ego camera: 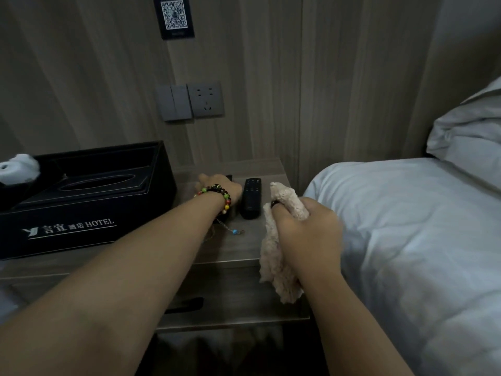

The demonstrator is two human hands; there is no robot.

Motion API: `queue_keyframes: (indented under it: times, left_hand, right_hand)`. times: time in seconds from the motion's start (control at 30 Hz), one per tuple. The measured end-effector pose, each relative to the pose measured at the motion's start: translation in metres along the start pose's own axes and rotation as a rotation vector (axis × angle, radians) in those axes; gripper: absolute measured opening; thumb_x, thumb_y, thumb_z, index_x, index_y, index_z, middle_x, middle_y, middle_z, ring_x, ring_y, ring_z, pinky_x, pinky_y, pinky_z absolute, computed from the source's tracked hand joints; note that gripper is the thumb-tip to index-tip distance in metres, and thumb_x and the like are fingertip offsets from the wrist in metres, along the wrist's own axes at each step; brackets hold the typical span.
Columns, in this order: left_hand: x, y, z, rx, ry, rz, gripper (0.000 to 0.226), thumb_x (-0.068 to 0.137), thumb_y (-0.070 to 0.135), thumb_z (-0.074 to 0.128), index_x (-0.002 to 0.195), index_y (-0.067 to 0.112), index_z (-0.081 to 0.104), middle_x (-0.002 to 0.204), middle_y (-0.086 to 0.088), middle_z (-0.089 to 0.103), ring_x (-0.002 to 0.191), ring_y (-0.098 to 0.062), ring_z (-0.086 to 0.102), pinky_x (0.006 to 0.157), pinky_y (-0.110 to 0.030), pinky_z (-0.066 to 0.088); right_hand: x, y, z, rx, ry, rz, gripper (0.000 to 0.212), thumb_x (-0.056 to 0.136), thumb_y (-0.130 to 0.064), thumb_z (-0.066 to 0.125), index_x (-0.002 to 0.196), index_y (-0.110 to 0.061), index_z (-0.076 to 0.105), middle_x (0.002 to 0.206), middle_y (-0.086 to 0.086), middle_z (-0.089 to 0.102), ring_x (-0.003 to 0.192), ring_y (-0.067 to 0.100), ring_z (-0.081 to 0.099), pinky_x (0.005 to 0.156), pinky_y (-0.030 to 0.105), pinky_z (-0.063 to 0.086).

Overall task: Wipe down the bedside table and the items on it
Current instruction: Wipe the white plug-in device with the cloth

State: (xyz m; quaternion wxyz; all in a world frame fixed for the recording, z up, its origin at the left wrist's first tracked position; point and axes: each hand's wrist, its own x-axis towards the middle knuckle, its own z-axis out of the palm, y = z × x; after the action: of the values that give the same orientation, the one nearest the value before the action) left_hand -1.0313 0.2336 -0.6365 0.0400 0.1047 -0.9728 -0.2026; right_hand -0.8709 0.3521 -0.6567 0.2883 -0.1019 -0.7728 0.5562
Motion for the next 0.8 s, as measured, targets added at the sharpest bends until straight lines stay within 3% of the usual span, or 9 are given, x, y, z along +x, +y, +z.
queue_keyframes:
  times: [0.13, 0.3, 0.37, 0.47, 0.67, 0.8]
  left_hand:
    - [-0.016, -0.006, -0.017, -0.078, 0.146, 0.136, 0.061, 0.089, 0.04, 0.05, 0.139, 0.007, 0.035, 0.144, -0.017, 0.027, 0.133, -0.036, 0.027, 0.105, -0.041, 0.031]
    - [-0.04, -0.063, -0.079, -0.106, 0.335, 0.442, 0.06, 0.093, 0.028, 0.051, 0.146, 0.012, 0.028, 0.143, -0.012, 0.027, 0.135, -0.03, 0.025, 0.111, -0.035, 0.025]
    - [-0.046, -0.096, -0.109, -0.097, 0.428, 0.478, 0.057, 0.092, 0.022, 0.052, 0.144, 0.012, 0.03, 0.143, -0.012, 0.028, 0.136, -0.028, 0.026, 0.112, -0.031, 0.022]
    - [-0.045, -0.145, -0.146, -0.071, 0.516, 0.401, 0.058, 0.09, 0.021, 0.056, 0.142, 0.01, 0.033, 0.143, -0.013, 0.03, 0.135, -0.028, 0.028, 0.113, -0.032, 0.022]
    - [-0.016, -0.224, -0.181, -0.101, 0.568, 0.05, 0.07, 0.084, 0.023, 0.064, 0.143, 0.006, 0.03, 0.145, -0.015, 0.025, 0.136, -0.031, 0.023, 0.11, -0.037, 0.027]
    - [0.004, -0.254, -0.188, -0.234, 0.509, -0.176, 0.087, 0.074, 0.037, 0.074, 0.14, 0.003, 0.03, 0.142, -0.017, 0.035, 0.131, -0.033, 0.037, 0.106, -0.037, 0.035]
  right_hand:
    - [-0.006, -0.006, 0.009, 0.003, -0.093, -0.069, 0.024, 0.082, -0.027, 0.064, 0.062, -0.015, 0.057, 0.057, -0.003, 0.051, 0.056, 0.011, 0.046, 0.055, 0.023, 0.035]
    - [-0.019, -0.018, 0.024, 0.014, -0.148, -0.141, 0.018, 0.084, -0.028, 0.065, 0.069, -0.018, 0.063, 0.063, -0.003, 0.059, 0.061, 0.008, 0.053, 0.056, 0.021, 0.038]
    - [-0.028, -0.025, 0.036, -0.008, -0.16, -0.221, 0.016, 0.082, -0.031, 0.063, 0.069, -0.022, 0.063, 0.067, -0.005, 0.059, 0.065, 0.006, 0.054, 0.058, 0.014, 0.037]
    - [-0.05, -0.04, 0.057, -0.067, -0.202, -0.36, 0.011, 0.077, -0.041, 0.058, 0.076, -0.032, 0.063, 0.073, -0.012, 0.056, 0.069, -0.001, 0.054, 0.059, 0.007, 0.038]
    - [-0.085, -0.052, 0.109, -0.091, -0.316, -0.478, 0.015, 0.079, -0.034, 0.064, 0.09, -0.026, 0.07, 0.078, -0.012, 0.055, 0.066, 0.01, 0.057, 0.06, 0.036, 0.05]
    - [-0.096, -0.059, 0.133, -0.054, -0.333, -0.473, 0.019, 0.078, -0.035, 0.065, 0.095, -0.027, 0.071, 0.078, -0.012, 0.056, 0.066, 0.006, 0.057, 0.06, 0.033, 0.051]
